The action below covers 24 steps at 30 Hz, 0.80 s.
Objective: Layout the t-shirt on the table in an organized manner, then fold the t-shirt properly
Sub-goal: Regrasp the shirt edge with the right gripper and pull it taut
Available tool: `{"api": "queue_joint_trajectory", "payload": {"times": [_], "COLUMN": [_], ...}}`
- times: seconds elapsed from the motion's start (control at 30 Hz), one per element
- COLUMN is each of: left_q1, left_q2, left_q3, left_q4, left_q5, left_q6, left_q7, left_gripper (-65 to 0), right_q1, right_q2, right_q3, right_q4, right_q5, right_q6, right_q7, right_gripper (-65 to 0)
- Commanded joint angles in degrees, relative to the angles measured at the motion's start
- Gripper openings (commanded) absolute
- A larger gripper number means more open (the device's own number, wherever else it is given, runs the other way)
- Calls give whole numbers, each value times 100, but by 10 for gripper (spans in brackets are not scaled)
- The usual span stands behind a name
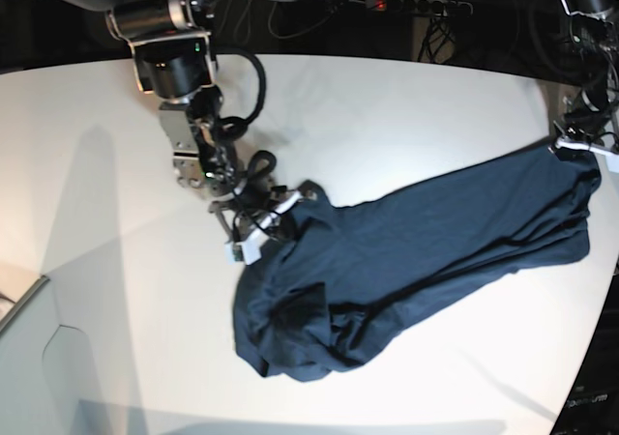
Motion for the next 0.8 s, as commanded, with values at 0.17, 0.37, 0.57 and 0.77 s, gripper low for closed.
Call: {"api": "queue_joint_trajectory", "payload": {"times": [0.17,0.37,0.57,0.77], "left_q1": [-79,-123,-202,-184], "left_q2": [-127,-83,128,418], "left_q3": [-36,-18,-9,-9], "left_q4": [111,119,119,533], "left_q5": [-105,-114,-114,-79], "left_q6": [-40,-40,-40,-40], "left_q7": [-68,-68,-59,-59], "left_gripper": [-649,-649,-649,-649], "right_q1": [-520,-1654,-2647,-3597], "right_q2": [470,804,971,786], "right_q3": [30,30,602,1243], "right_q4": [709,2617,3804,4393], "right_q5": [-66,-66,-66,-66], "right_q6": [-105,-105,-105,-105], "right_q7": [-114,-149,-149,-123], "right_gripper": [-650,-650,-650,-650]}}
